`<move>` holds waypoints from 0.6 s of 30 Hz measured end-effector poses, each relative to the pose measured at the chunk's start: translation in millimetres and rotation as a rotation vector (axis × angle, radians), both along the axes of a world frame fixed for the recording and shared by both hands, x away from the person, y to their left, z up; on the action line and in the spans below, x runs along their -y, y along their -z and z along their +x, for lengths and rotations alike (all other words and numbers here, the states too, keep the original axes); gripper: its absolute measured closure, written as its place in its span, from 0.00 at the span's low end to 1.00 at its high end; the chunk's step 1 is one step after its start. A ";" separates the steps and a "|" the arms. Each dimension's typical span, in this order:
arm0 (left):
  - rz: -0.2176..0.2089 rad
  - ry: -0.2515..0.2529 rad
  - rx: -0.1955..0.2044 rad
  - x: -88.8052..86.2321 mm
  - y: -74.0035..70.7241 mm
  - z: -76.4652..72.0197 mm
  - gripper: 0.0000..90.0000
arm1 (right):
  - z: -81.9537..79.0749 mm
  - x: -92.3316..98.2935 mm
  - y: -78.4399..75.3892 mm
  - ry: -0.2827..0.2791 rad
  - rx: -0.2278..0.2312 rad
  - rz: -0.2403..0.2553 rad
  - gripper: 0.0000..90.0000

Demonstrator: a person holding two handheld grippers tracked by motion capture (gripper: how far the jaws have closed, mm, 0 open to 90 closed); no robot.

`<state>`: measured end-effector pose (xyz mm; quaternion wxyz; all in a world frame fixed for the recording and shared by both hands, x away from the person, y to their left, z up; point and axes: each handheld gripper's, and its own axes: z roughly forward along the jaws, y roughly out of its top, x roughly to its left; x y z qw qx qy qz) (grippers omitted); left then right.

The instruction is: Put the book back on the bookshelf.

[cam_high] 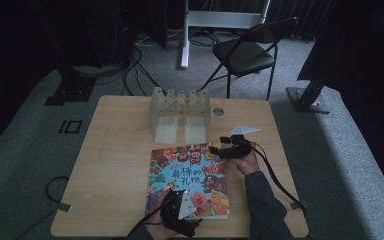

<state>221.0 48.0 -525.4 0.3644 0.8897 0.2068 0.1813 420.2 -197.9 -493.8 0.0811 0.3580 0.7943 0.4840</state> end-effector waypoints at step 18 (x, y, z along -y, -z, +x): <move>-0.075 0.009 0.151 -1.4 -23.1 -4.0 0.06 | 1.2 -1.7 -11.0 -0.029 -0.019 0.028 0.31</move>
